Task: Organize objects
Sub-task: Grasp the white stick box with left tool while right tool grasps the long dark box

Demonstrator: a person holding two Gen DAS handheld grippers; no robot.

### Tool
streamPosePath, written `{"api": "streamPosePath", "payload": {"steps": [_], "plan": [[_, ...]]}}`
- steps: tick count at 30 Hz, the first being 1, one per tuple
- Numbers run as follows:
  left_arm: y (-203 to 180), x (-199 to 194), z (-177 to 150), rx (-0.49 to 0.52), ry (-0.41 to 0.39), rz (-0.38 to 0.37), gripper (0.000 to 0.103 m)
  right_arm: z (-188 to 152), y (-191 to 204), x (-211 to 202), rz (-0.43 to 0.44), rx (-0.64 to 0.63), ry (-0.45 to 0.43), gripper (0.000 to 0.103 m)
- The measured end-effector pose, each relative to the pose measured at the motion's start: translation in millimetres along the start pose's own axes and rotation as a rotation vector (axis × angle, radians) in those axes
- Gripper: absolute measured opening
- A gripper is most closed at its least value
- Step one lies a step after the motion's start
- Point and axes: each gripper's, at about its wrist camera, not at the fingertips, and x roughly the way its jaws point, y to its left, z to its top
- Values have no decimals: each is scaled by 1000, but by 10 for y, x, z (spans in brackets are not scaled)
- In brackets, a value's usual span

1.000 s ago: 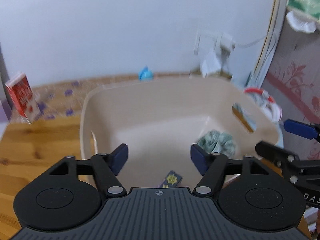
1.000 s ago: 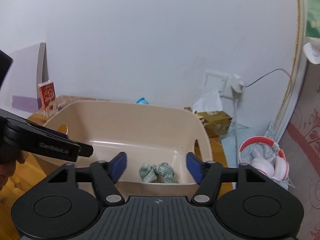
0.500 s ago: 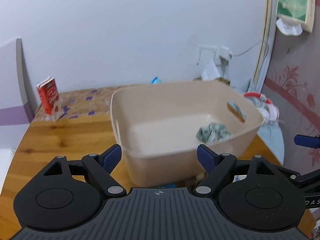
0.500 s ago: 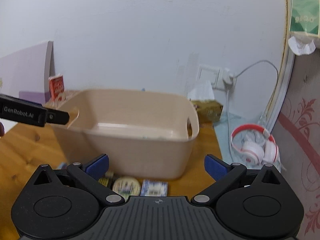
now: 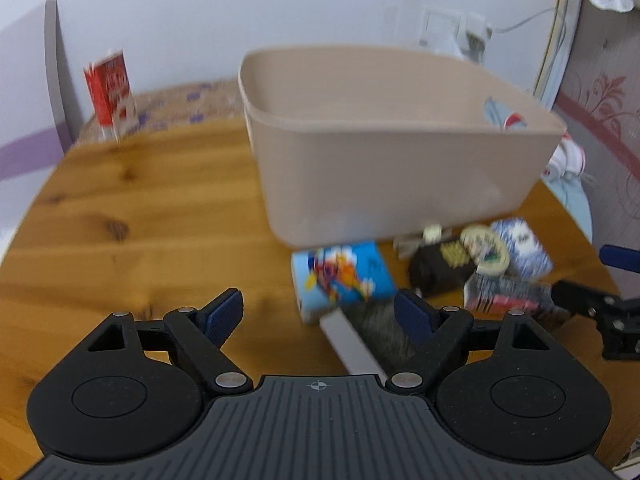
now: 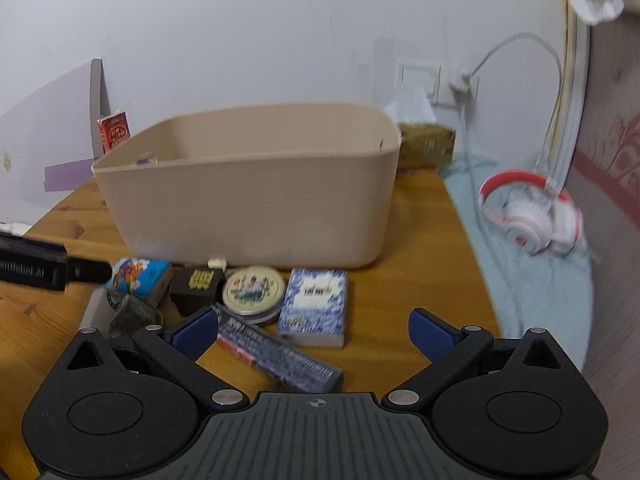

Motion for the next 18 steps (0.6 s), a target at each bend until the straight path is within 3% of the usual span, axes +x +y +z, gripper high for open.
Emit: {"api": "streamPosePath", "payload": {"steps": [7, 12, 18], "plan": [[7, 64, -162, -1, 34, 11, 84, -136, 94, 209, 19, -21, 75, 103], [37, 129, -287, -6, 99, -25, 82, -205, 217, 200, 46, -48, 133, 89], [47, 144, -299, 18, 61, -12, 73, -244, 351, 162, 72, -90, 151, 73]]}}
